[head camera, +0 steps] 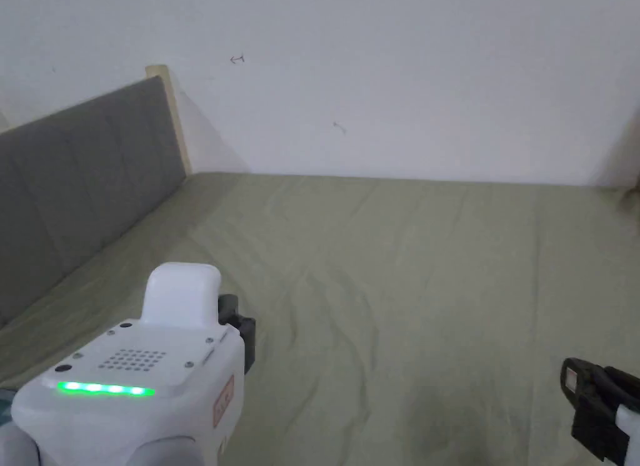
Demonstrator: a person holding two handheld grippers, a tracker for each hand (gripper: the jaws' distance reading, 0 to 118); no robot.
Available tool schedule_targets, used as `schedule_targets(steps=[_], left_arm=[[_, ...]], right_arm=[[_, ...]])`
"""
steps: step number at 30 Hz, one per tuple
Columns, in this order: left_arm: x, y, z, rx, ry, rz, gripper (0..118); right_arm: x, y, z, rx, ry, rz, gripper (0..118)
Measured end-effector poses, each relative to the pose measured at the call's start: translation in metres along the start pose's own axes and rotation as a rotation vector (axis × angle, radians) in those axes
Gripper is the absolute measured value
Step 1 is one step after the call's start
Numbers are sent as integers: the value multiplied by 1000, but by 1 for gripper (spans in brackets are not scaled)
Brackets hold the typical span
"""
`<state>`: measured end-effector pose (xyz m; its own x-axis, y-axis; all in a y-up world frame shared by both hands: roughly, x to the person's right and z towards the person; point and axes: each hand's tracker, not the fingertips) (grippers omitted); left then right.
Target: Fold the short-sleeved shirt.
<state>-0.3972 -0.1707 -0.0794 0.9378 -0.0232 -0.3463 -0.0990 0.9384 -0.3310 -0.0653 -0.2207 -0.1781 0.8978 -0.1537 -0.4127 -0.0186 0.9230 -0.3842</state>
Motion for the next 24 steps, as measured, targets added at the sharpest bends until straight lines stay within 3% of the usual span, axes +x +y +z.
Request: schedule_targets(steps=[4,7,13,15,17,18,19,21,24], left_arm=[[48,-1,37,79,21,-12,0],[73,-1,54,111,-2,6,0],[98,5,78,200,-28,-42,0],[100,8,82,208,-50,-35,17],[102,13,81,187,-60,-36,81],[103,15,80,161,-64,-34,106],[102,15,81,164,-78,-12,118],[101,11,87,245,-113,27,118],[101,18,94,272,-129,11,118]], right_arm=[[6,7,20,43,-25,40,0],[11,16,35,78,-26,24,0],[18,24,61,141,-38,48,0],[20,27,69,151,-35,40,4],[22,30,75,162,-27,30,34],[22,31,78,166,-25,28,55],[21,32,81,169,-20,30,84],[21,34,85,179,-11,29,111],[18,37,91,201,1,37,117]])
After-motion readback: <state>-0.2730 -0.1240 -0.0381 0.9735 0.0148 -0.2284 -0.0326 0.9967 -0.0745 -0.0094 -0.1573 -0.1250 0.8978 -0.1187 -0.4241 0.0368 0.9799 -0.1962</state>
